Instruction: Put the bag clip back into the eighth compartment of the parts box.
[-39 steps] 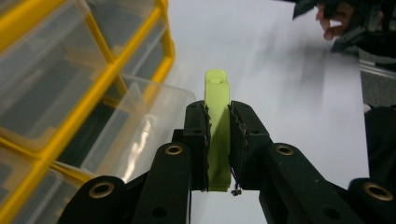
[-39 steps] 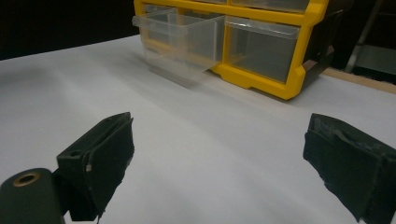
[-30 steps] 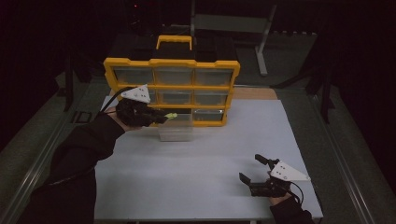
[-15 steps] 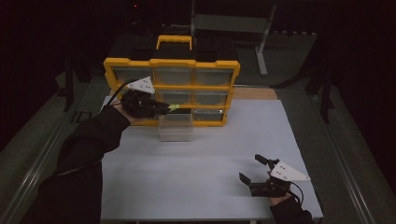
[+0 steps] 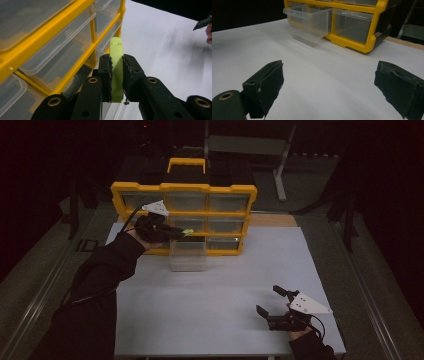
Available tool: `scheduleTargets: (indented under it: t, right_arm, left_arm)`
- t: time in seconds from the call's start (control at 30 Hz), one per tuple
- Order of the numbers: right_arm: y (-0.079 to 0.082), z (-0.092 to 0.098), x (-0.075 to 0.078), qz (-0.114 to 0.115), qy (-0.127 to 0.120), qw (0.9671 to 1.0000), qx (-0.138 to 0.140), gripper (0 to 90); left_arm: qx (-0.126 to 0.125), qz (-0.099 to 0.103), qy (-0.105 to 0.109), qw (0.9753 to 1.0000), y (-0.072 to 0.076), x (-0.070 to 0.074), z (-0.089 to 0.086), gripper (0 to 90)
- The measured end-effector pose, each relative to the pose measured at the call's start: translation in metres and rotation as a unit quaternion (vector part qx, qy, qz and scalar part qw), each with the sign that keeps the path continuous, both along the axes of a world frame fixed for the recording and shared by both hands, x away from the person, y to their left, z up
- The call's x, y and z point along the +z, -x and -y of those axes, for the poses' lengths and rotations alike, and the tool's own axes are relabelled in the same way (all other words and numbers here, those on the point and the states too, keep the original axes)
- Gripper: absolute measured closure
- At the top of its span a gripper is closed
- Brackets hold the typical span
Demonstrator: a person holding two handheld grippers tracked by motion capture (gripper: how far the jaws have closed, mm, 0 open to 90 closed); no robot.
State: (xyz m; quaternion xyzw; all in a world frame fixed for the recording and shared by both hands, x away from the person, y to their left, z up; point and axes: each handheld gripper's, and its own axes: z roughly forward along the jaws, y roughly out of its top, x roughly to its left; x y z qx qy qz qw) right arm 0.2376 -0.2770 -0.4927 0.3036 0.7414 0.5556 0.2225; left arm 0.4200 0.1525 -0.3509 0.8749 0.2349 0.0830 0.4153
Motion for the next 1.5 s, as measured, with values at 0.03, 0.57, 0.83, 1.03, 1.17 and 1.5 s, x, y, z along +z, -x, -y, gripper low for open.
scheduleTargets:
  t: [0.03,0.57,0.83,1.03,1.17,1.5]
  right_arm:
    - [0.000,0.000,0.000,0.000,0.000,1.0000,0.000,8.5]
    - [0.000,0.001,-0.001,0.000,-0.002,1.0000,0.001,8.5]
    - [0.000,0.001,-0.001,0.000,-0.003,1.0000,0.001,8.5]
    - [0.000,0.001,-0.001,-0.001,-0.003,1.0000,0.000,8.5]
    - [-0.001,0.001,-0.001,0.000,-0.002,1.0000,0.001,8.5]
    - [0.000,0.001,-0.001,0.000,-0.001,1.0000,0.001,8.5]
  left_arm:
    - [0.003,0.002,-0.002,1.0000,0.000,-0.001,0.001,78.8]
    - [-0.002,-0.010,-0.016,0.9998,-0.009,-0.030,0.012,78.8]
    - [-0.006,-0.019,-0.026,0.9995,-0.011,-0.040,0.016,78.8]
    - [-0.007,-0.026,-0.034,0.9991,-0.012,-0.048,0.018,78.8]
    - [-0.001,-0.031,-0.044,0.9986,-0.013,-0.052,0.017,78.8]
    - [0.006,-0.053,-0.062,0.9966,-0.014,-0.058,0.022,78.8]
